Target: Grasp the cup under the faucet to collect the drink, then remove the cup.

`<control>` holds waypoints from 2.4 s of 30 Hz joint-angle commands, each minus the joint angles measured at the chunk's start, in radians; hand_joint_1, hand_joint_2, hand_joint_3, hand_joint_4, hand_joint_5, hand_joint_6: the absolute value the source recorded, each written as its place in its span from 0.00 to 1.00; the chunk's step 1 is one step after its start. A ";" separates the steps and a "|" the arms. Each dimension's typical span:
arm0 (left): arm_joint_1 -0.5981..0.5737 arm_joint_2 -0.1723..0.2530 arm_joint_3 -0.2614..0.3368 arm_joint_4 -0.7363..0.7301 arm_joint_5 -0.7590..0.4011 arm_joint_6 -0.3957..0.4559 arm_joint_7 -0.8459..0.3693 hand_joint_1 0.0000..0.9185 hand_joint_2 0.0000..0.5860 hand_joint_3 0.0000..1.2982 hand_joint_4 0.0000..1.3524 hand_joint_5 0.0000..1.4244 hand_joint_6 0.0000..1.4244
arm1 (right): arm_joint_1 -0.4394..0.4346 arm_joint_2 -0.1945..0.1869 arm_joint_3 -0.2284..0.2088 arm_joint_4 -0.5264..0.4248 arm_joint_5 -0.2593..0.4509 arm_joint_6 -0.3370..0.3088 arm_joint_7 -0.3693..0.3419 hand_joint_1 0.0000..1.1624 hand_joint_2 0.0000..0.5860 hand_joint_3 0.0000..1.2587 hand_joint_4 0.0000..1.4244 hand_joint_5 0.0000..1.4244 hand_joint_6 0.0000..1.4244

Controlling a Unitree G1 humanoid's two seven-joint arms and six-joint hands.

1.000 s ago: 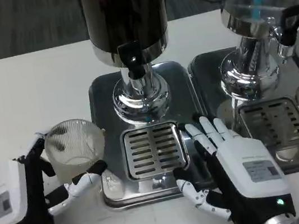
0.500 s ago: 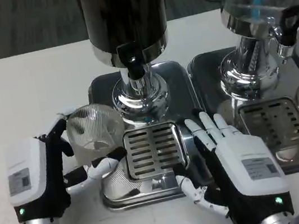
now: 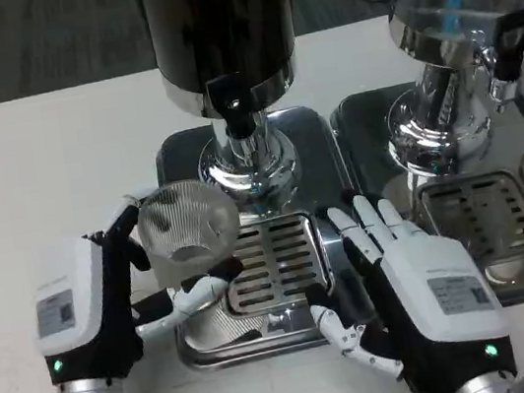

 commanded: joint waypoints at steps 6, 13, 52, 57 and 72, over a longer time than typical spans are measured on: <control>-0.088 -0.049 -0.050 0.092 0.012 0.007 -0.009 0.52 0.05 0.38 0.46 0.63 0.76 | 0.006 0.005 0.003 -0.004 -0.003 0.011 -0.007 0.18 0.69 0.08 0.00 0.00 0.08; -0.158 -0.084 -0.085 0.164 0.020 0.018 -0.009 0.52 0.04 0.38 0.46 0.62 0.76 | 0.023 0.006 0.006 -0.014 -0.008 0.020 -0.016 0.17 0.68 0.08 0.00 0.00 0.08; -0.002 0.020 -0.057 -0.015 -0.042 0.081 -0.066 0.00 0.00 0.00 0.00 0.27 0.24 | 0.021 0.004 -0.002 -0.010 0.007 0.017 -0.047 0.15 0.68 0.08 0.00 0.00 0.07; 0.117 0.101 0.028 -0.167 -0.088 0.070 -0.113 0.00 0.00 0.01 0.01 0.21 0.13 | 0.044 0.000 0.004 -0.035 -0.037 0.035 -0.075 0.16 0.67 0.08 0.00 0.00 0.04; 0.289 0.231 0.184 -0.368 -0.193 -0.110 -0.275 0.00 0.14 0.00 0.00 0.00 0.00 | 0.005 -0.045 0.007 0.024 -0.064 0.039 -0.028 0.16 0.68 0.01 0.00 0.00 0.00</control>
